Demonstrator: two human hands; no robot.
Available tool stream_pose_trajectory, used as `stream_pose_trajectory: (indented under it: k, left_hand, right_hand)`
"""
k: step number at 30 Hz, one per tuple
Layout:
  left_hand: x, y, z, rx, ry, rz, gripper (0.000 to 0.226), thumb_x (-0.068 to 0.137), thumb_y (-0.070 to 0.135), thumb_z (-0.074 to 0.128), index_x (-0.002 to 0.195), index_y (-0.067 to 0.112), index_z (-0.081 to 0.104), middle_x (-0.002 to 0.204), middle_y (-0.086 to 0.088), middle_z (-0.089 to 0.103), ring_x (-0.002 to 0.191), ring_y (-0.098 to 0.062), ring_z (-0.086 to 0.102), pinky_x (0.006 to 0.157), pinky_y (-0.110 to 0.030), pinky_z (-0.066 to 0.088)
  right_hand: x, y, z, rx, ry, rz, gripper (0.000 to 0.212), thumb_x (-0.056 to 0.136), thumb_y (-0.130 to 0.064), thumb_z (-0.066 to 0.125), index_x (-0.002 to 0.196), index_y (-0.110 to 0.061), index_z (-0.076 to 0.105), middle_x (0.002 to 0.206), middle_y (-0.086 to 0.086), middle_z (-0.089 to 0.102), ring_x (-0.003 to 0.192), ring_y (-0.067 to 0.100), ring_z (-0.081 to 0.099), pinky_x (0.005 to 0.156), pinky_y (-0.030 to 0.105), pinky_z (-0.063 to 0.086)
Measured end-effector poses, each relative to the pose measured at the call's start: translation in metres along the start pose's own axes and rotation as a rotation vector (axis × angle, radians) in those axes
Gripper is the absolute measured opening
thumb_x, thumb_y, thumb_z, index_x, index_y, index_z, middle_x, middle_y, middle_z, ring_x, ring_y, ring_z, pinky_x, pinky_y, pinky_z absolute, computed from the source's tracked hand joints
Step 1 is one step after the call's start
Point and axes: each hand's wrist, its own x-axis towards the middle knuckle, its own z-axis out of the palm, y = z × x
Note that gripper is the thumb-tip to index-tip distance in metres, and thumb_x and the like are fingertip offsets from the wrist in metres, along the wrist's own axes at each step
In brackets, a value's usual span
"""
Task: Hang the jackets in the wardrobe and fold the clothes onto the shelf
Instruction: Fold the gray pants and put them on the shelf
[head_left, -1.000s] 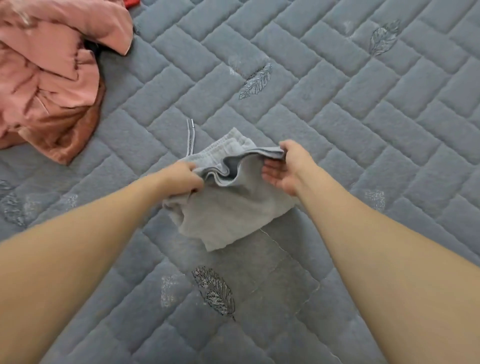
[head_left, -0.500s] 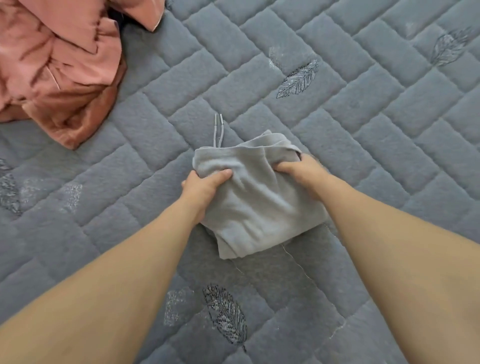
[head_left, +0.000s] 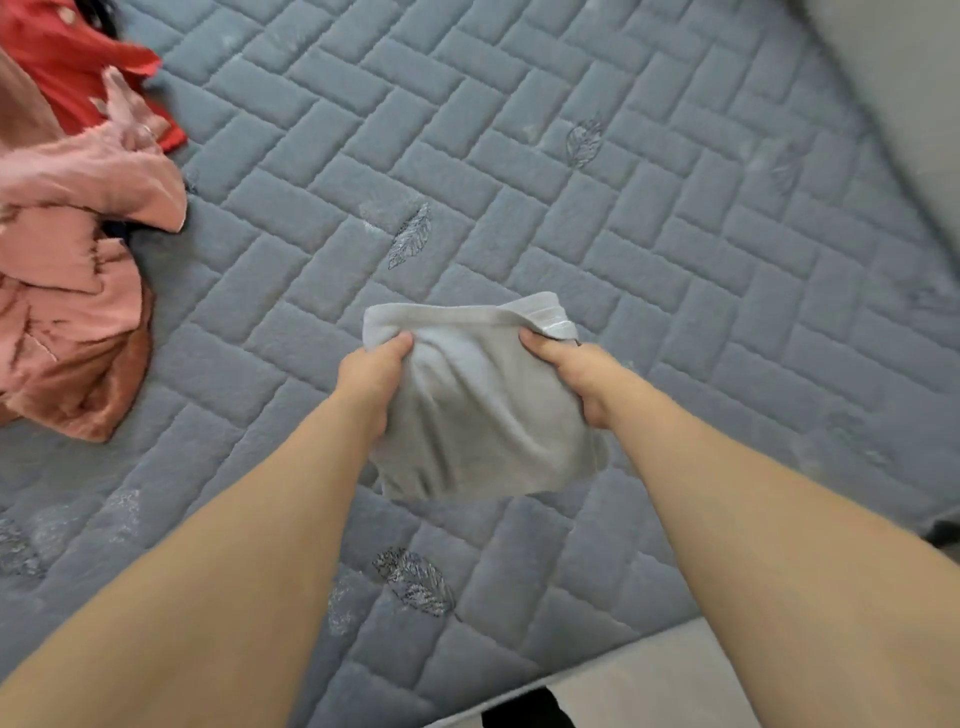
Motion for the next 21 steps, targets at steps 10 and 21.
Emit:
stream_pose_trajectory:
  k: [10, 21]
  left_hand:
    - [-0.241, 0.048, 0.139, 0.414, -0.502, 0.308, 0.086, 0.064, 0.064, 0.072, 0.126, 0.007, 0.057, 0.113, -0.011, 0.066, 0.091, -0.03, 0.065, 0.087, -0.047, 0.055]
    - [-0.622, -0.057, 0.282, 0.673, -1.152, 0.587, 0.035, 0.079, 0.045, 0.065, 0.088, 0.012, 0.057, 0.081, 0.003, 0.062, 0.067, -0.012, 0.058, 0.049, -0.022, 0.038]
  right_hand:
    - [-0.284, 0.065, -0.159, 0.635, 0.478, -0.081, 0.055, 0.08, -0.045, 0.076, 0.123, -0.012, 0.065, 0.112, 0.01, 0.072, 0.101, 0.027, 0.07, 0.092, 0.045, 0.054]
    - [-0.616, 0.212, -0.303, 1.035, 1.092, -0.301, 0.047, 0.082, -0.042, 0.075, 0.116, -0.011, 0.067, 0.105, 0.011, 0.074, 0.093, 0.029, 0.071, 0.078, 0.038, 0.057]
